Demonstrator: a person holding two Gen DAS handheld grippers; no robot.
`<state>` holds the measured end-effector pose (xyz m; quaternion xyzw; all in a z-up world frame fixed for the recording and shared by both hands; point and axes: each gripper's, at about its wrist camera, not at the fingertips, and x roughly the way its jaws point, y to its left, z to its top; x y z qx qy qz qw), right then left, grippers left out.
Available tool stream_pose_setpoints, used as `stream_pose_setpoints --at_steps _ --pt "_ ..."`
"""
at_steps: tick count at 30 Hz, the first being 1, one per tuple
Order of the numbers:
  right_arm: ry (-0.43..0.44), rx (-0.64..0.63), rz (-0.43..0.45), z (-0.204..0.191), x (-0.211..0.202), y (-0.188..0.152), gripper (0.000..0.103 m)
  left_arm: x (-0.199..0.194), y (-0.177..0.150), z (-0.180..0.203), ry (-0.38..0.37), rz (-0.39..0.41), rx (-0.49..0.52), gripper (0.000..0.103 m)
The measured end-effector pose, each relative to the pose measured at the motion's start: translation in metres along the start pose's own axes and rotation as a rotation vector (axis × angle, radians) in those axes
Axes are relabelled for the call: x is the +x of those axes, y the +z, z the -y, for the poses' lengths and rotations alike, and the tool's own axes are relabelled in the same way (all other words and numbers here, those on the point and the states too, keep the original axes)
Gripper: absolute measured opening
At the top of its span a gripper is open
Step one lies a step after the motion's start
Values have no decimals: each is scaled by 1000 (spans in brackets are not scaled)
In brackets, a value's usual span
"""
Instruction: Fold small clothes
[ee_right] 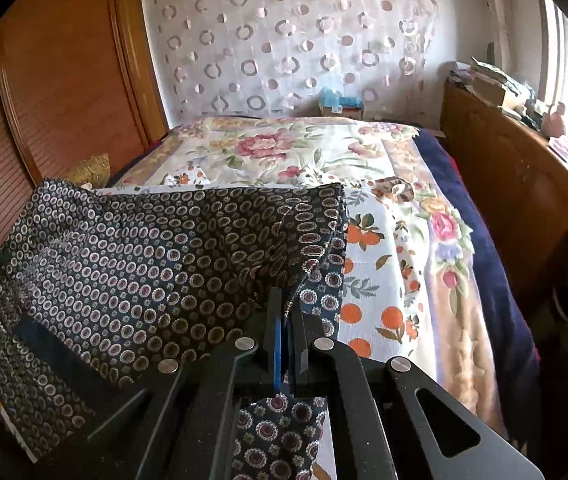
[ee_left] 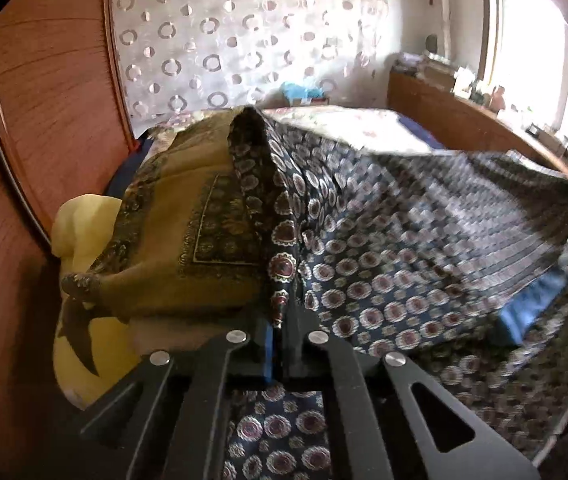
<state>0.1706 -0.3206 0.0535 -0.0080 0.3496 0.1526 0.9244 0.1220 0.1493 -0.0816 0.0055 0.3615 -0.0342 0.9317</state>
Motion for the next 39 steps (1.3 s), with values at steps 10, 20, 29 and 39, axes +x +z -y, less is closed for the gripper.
stream_pose_setpoints --at_steps 10,20,29,39 --pt "20 6 26 3 -12 -22 1 -36 -11 -4 -44 30 -27 3" --pt "56 18 12 1 -33 -51 1 -57 -41 -16 -82 29 -106 3" --pt "58 0 -19 -3 -50 -75 1 -70 -62 -20 -67 4 -134 2" --pt "34 -12 -71 3 -44 -82 2 -71 -76 -27 -33 -16 -136 3"
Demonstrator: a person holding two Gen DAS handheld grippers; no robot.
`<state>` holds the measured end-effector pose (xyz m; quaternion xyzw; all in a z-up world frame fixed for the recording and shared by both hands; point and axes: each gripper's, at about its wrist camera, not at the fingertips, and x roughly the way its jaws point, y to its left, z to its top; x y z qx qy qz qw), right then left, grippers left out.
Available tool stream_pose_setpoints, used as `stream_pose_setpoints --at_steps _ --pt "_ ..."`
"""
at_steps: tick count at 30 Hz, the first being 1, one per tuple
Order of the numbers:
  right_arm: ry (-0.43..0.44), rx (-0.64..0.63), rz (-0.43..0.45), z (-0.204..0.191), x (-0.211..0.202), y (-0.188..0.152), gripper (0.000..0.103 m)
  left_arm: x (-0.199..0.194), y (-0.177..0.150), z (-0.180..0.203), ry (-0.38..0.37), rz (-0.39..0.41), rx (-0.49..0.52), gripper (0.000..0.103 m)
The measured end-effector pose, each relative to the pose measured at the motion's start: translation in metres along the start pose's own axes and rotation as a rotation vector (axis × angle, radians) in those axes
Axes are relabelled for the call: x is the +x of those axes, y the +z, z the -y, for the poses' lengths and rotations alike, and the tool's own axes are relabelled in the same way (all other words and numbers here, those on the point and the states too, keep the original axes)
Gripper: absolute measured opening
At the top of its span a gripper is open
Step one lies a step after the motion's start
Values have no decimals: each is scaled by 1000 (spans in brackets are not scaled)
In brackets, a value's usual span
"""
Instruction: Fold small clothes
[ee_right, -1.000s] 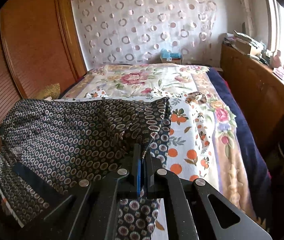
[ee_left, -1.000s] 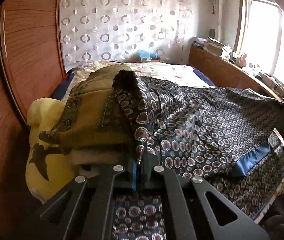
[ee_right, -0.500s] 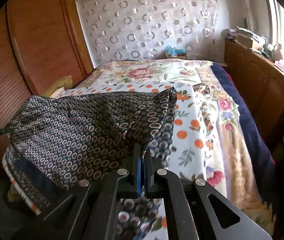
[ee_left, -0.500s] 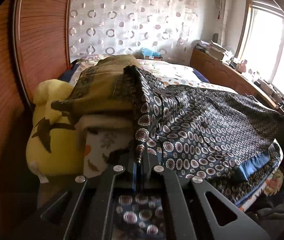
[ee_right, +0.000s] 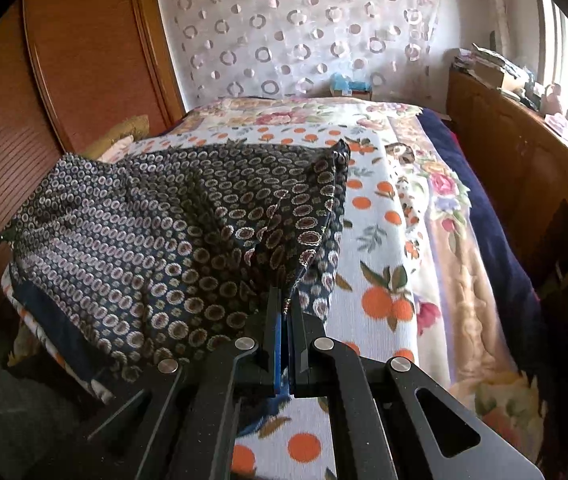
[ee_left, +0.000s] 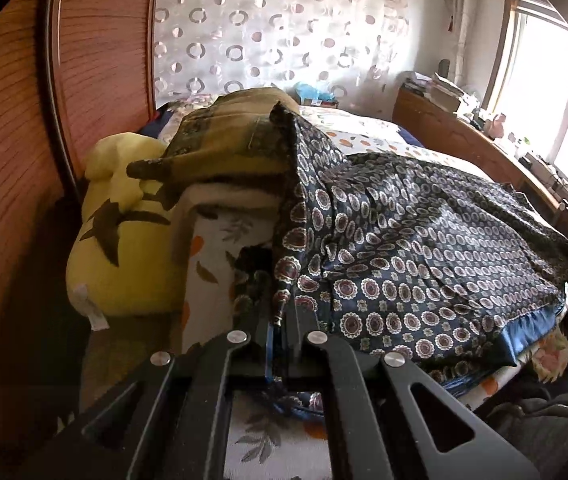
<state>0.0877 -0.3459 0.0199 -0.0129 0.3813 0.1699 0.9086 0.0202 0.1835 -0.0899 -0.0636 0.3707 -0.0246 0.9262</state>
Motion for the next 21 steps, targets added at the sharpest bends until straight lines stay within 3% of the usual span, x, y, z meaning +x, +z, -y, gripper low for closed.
stream_pose_setpoints --at_steps 10,12,16,21 --pt "-70 -35 -6 2 19 13 2 -3 3 4 14 15 3 3" --pt "-105 -57 7 0 20 20 9 -7 5 6 7 26 13 12" --pt "-147 -72 49 -1 18 37 47 -16 16 11 13 62 41 39" --pt "-140 -96 70 -15 24 47 52 -20 32 18 -14 90 61 53"
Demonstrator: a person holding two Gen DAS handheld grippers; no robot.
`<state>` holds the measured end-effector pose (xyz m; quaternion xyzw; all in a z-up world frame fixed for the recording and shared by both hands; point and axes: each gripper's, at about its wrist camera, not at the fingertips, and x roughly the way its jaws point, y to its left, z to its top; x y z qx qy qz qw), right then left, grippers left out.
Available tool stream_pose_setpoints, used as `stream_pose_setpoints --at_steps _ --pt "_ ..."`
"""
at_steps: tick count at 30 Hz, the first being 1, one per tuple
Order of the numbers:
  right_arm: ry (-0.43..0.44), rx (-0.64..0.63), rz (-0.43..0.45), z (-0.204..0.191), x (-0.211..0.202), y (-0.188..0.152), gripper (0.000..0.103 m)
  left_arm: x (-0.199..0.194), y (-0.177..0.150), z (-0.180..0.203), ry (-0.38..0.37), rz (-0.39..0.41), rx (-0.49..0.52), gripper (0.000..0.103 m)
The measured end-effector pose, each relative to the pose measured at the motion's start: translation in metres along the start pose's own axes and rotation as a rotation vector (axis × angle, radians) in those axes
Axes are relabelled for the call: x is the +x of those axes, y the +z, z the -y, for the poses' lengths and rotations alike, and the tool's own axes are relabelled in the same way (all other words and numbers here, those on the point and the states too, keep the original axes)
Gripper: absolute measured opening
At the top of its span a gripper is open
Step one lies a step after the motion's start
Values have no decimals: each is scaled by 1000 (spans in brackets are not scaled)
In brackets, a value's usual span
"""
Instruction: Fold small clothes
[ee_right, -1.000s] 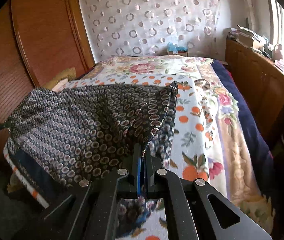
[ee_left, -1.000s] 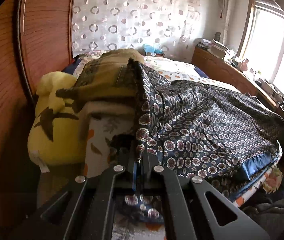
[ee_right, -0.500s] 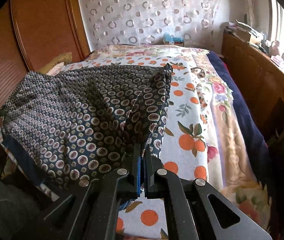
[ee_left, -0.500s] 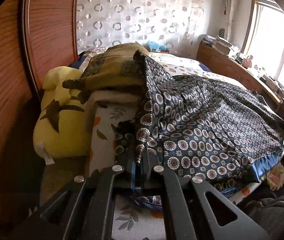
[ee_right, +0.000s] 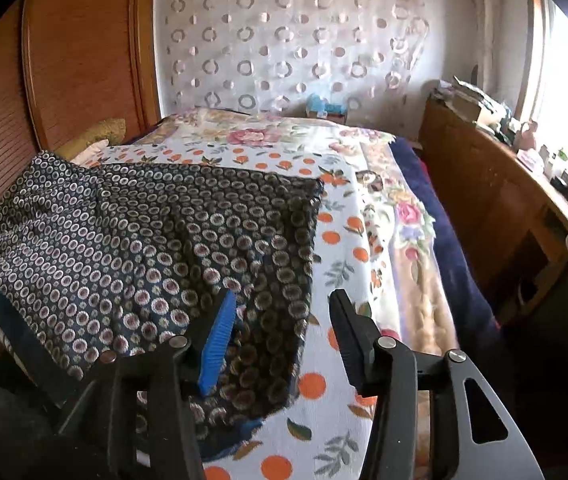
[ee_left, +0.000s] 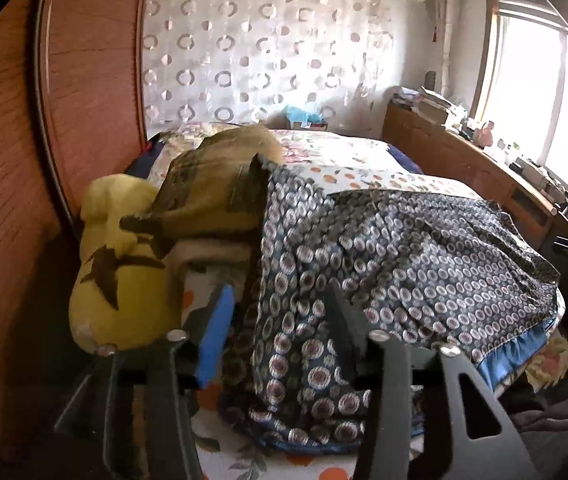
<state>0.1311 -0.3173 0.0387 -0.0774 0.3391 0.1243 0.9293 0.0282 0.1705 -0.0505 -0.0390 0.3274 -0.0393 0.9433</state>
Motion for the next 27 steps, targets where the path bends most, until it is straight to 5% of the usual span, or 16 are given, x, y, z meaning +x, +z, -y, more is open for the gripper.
stream_pose_setpoints --at_steps 15,27 --pt "95 -46 -100 -50 102 9 52 75 77 14 24 -51 85 55" --pt "107 -17 -104 -45 108 -2 53 148 102 -6 83 -182 52 55"
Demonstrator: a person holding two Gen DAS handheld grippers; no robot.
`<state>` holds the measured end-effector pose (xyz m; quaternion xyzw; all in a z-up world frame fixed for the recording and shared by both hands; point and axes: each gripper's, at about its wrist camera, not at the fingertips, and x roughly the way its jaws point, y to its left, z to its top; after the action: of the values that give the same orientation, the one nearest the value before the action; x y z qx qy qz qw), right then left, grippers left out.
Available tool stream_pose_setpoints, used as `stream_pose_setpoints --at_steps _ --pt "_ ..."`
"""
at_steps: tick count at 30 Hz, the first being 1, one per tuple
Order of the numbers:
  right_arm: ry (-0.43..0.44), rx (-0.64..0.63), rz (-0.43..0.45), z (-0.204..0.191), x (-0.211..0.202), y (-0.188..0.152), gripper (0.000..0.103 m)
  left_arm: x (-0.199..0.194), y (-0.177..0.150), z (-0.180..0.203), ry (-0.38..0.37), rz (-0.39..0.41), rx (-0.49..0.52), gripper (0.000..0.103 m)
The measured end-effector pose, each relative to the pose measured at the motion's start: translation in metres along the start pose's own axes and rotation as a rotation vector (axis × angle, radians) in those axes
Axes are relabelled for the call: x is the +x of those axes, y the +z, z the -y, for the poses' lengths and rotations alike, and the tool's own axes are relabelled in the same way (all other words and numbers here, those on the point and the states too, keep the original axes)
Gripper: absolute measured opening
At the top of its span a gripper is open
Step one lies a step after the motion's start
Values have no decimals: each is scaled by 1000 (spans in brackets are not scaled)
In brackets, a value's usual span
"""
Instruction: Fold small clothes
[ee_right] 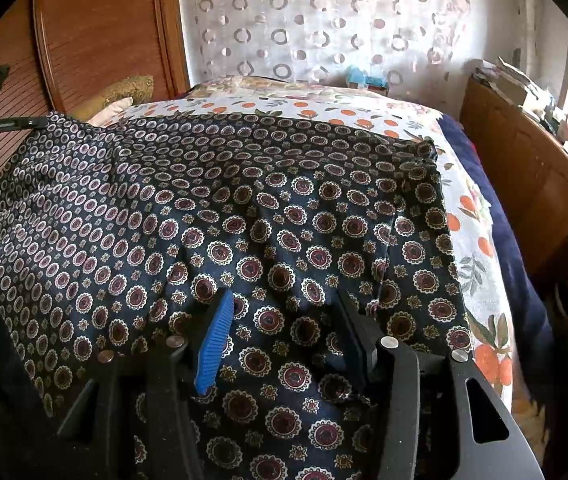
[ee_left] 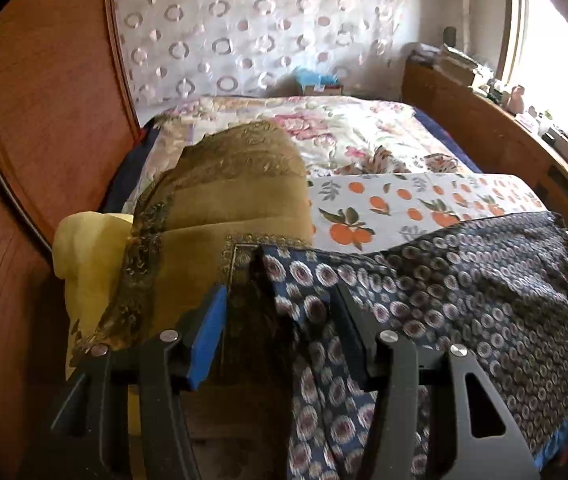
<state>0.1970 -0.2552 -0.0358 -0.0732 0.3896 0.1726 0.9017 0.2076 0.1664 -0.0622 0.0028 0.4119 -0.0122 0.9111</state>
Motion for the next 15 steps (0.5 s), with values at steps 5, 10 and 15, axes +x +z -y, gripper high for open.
stream_pose_setpoints --at_steps 5,10,15 --pt "0 2 2 1 -2 -1 53 16 7 0 0 -48 9 30" --pt "4 4 2 1 -2 -1 53 -2 15 2 38 42 25 7" --pt "3 4 2 2 -4 -1 53 -22 26 -1 56 140 28 11"
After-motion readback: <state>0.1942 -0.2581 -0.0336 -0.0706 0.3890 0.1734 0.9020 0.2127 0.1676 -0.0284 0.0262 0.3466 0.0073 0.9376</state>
